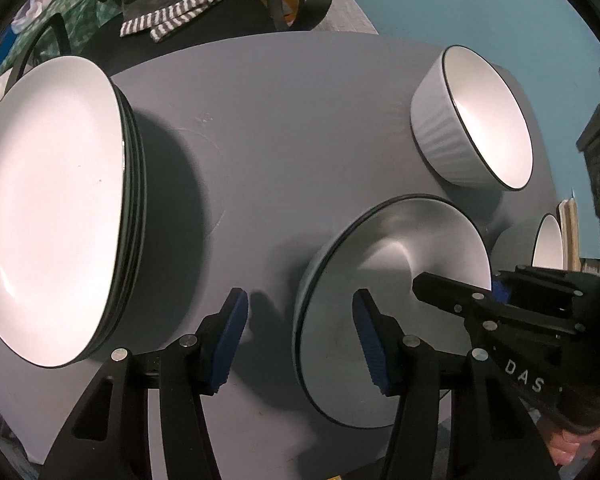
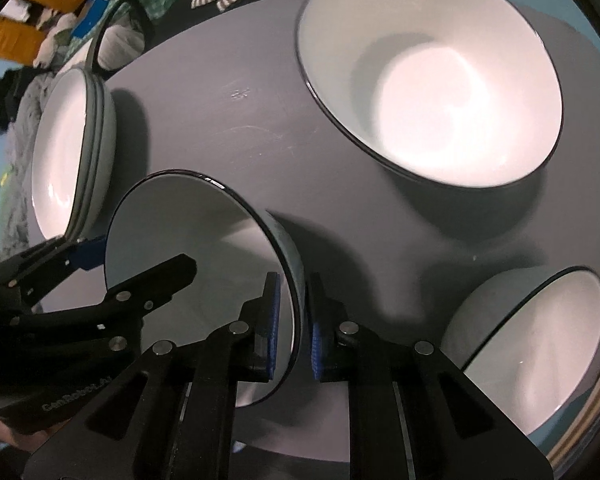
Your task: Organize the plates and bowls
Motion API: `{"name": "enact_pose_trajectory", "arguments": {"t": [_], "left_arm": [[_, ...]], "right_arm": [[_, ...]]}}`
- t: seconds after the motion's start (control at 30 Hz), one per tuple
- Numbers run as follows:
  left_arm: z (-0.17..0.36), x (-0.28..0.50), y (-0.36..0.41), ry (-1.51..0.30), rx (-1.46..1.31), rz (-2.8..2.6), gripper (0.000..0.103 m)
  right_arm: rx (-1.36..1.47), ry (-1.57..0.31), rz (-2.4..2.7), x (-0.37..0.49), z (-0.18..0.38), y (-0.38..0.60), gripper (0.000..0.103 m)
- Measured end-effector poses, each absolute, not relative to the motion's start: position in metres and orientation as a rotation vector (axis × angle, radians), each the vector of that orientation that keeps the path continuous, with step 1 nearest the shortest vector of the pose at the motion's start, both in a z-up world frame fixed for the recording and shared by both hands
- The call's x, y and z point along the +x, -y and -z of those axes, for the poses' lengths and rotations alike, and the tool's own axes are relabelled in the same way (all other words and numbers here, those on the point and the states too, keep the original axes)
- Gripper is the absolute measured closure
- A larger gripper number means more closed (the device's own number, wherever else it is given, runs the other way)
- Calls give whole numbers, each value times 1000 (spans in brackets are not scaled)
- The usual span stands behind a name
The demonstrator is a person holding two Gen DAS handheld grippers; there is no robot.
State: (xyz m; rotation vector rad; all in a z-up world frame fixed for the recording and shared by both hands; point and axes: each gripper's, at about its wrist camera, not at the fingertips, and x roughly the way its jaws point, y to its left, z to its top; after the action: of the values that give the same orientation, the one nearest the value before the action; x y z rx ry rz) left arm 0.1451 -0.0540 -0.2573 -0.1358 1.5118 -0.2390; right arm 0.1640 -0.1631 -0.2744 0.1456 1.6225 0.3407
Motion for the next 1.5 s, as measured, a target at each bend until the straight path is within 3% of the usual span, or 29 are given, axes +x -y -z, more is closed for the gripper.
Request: {"name": "enact_pose_trajectory", "arguments": {"t": [0.17, 0.4, 0.63, 1.5], "left_arm": [[262, 147, 53, -1519, -131, 262, 56], [271, 147, 56, -1564, -123, 299, 77], [277, 147, 54, -1579, -147, 345, 87], [279, 134, 75, -1585, -163, 351, 88]], "right_arm": [[259, -1632, -312, 165, 282, 180, 90], [290, -1625, -294, 159, 281, 183, 90], [310, -1625, -293, 154, 279, 189, 90], [329, -1614, -246, 144, 261, 204, 92]]}}
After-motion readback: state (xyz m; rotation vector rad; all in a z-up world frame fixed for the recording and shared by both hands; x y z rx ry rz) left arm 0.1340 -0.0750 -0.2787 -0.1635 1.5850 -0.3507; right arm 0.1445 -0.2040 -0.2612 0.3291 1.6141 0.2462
